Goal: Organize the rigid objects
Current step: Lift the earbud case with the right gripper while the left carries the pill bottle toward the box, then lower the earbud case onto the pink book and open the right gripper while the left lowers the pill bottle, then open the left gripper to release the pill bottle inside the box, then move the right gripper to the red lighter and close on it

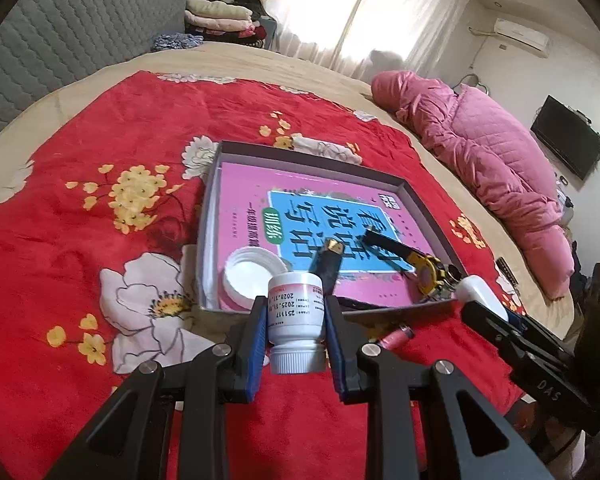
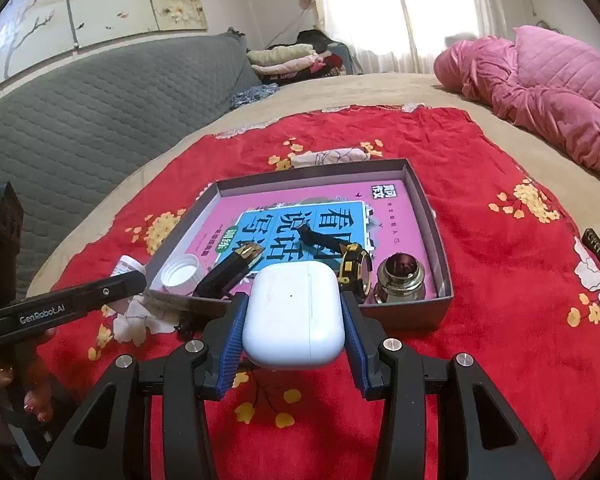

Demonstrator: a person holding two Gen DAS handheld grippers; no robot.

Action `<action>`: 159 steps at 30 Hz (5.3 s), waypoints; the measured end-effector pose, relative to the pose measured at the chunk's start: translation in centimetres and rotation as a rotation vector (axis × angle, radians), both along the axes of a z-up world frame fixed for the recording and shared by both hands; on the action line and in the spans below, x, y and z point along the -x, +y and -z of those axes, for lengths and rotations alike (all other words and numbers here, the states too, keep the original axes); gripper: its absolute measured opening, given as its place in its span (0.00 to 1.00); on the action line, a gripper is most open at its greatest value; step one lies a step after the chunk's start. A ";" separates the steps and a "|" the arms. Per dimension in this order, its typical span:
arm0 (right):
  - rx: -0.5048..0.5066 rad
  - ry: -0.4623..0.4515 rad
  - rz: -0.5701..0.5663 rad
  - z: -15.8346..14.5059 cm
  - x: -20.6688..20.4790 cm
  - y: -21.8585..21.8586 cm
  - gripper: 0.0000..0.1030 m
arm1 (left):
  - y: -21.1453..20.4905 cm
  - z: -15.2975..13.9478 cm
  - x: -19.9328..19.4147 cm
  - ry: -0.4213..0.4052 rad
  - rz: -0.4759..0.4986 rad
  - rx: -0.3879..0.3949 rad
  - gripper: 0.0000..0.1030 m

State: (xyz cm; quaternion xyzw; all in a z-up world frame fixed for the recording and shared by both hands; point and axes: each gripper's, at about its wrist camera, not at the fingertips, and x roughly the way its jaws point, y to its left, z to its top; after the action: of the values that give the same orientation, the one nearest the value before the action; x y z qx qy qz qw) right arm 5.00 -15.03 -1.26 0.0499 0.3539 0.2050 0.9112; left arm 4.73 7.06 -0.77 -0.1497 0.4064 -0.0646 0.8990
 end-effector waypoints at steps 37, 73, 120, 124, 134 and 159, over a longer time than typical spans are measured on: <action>0.126 0.064 0.000 3.2 -5.7 3.9 0.25 | 0.9 3.8 -5.5 0.051 -0.014 0.035 0.26; 0.072 0.063 0.042 2.1 -3.8 1.9 0.38 | 0.0 4.3 -5.9 0.059 0.004 -0.029 0.27; 0.042 0.025 0.056 -0.2 -0.4 -0.4 0.69 | 2.9 -0.4 -0.8 -0.047 -0.069 -0.025 0.55; 0.029 0.075 0.054 0.3 -0.3 -0.2 0.69 | 2.0 -0.3 -0.3 -0.024 -0.043 -0.037 0.55; 0.006 0.272 0.055 3.9 -0.5 1.3 0.69 | -1.1 1.8 -0.2 0.082 0.048 -0.101 0.55; 0.152 0.294 0.157 7.3 -3.0 6.2 0.48 | -1.5 4.5 -1.3 0.154 0.065 -0.106 0.55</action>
State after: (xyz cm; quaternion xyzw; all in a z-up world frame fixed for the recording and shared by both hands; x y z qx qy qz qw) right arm 8.00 -8.81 -8.60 0.0380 0.4928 0.0966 0.8639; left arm 6.04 5.51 -5.28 -0.0931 0.4817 -0.0606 0.8693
